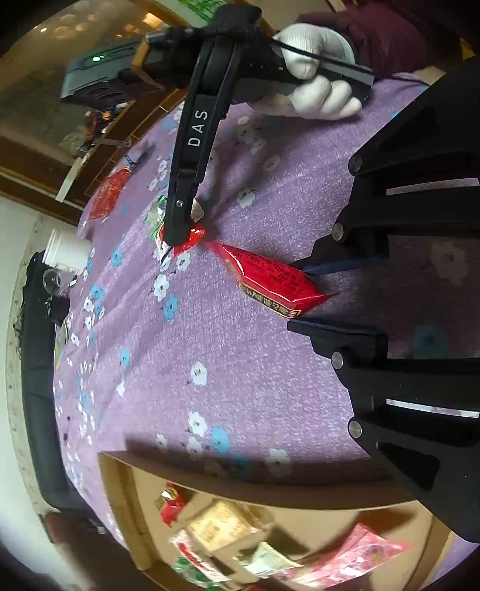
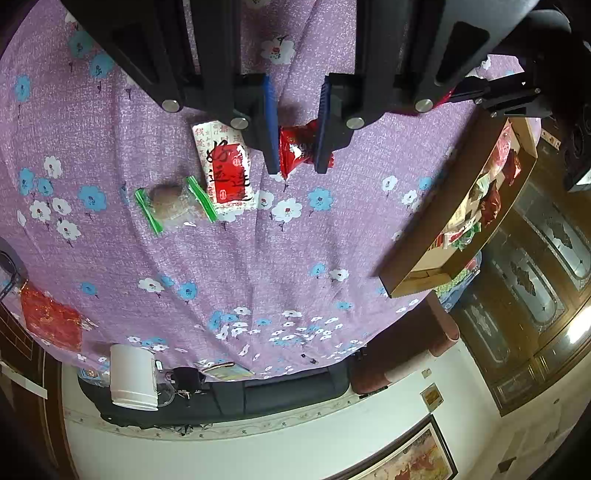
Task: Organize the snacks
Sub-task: 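Grasp the red candy bar with the left gripper while the right holds the red pack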
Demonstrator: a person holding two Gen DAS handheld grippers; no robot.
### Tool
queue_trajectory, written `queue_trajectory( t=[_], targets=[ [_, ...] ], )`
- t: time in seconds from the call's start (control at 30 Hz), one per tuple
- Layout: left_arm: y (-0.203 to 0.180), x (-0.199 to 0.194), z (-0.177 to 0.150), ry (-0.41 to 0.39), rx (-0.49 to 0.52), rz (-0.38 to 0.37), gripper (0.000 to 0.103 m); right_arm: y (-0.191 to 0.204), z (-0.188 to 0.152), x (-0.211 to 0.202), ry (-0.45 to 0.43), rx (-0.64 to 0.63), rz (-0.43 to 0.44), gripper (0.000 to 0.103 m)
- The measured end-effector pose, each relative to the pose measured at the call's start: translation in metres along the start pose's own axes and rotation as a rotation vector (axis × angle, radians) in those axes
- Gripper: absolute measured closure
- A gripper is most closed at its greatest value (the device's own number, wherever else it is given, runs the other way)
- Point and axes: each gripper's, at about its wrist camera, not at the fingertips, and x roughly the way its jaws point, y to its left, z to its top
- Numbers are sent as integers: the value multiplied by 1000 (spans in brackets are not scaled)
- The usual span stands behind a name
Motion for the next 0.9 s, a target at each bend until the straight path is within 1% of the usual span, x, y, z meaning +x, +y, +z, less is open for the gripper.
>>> queue_trajectory(
  t=[0.1,0.3,0.4,0.47,0.53,0.57,0.6,0.77,0.8,0.83,0.9],
  targets=[
    [5,-13,-3,-29,-35,-22,80,-1,0,-1,-6,3,-5,82],
    [29,-51,1,-119,-110,-28,80,-1,-1,-2,-15,14,7,82],
    [40,-61,1,-123,-138,-29,80,1,-3,0,-6,9,-10,82],
    [41,-61,2,-122,-140,-55,80,0,-4,3,1,14,-12,82],
    [36,-55,5,-105,-134,-75,68,0,-4,5,8,22,-20,82],
    [30,-49,9,-94,-125,-83,53,-1,-5,6,11,26,-25,82],
    [27,-44,11,-91,-119,-79,43,-2,-6,7,17,33,-29,82],
    [12,-13,27,-56,-93,-30,43,-8,-8,7,19,62,-31,81],
    [8,-6,30,-56,-66,2,43,-9,-8,8,22,65,-28,81],
    [4,3,32,-50,-30,52,43,-9,-8,9,25,66,-25,81],
    [-4,21,31,-8,28,115,44,-9,-8,10,28,62,-22,81]
  ],
)
